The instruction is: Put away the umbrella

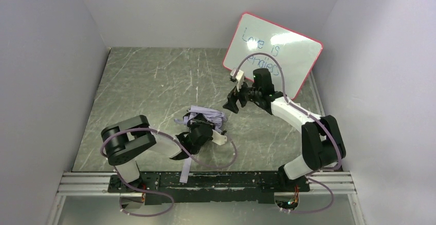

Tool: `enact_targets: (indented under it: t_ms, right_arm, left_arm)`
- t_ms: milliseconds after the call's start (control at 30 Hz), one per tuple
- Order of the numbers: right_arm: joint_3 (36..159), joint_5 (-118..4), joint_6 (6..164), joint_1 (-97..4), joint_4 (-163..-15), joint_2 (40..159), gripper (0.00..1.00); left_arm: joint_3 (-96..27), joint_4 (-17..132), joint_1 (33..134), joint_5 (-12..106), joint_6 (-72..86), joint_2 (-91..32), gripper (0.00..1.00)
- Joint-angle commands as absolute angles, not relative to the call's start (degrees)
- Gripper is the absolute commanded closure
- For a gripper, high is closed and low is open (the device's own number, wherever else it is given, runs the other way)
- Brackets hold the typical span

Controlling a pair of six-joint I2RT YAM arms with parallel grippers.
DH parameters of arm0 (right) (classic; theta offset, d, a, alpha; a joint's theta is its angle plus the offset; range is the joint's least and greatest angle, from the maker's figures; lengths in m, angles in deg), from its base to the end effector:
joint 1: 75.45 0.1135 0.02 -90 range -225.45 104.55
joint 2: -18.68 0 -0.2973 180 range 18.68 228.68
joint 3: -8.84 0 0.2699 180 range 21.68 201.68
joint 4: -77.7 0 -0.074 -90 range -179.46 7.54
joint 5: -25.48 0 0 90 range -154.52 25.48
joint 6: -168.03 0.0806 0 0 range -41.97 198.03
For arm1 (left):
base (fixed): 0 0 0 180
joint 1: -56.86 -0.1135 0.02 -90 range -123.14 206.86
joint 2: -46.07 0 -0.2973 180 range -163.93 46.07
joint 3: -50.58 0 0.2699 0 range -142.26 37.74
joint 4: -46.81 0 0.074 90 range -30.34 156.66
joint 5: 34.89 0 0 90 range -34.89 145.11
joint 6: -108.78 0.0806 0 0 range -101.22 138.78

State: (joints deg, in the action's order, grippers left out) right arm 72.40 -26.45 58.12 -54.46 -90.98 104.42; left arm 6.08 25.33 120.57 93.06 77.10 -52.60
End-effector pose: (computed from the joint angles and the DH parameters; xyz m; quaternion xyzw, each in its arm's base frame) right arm 0.3206 0.1762 0.2322 -0.4356 0.7263 0.2915 0.4447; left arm 0.1944 -0.2816 0.1143 0.6503 0.5385 0.2637 0.4664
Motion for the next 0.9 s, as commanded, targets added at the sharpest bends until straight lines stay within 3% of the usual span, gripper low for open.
enact_targets:
  t_ms: [0,233,433,867]
  right_arm:
    - [78.2,-16.7,43.9,-53.9,-79.1,107.3,0.13]
    - [85.6,-13.1,33.7,-49.2,-68.9,114.4,0.13]
    - [92.3,-15.4,26.7,-45.8,-58.1,120.8,0.12]
    - [93.4,-23.8,26.3,-39.1,-59.8,128.5,0.12]
  left_arm:
    - [10.5,21.4,121.7,95.1,83.6,-56.4,0.95]
    - [11.8,16.7,122.6,96.0,85.7,-58.4,0.95]
    - [12.0,16.7,122.7,95.9,85.1,-57.8,0.86]
    - [13.6,12.4,122.8,96.5,86.2,-58.8,0.85]
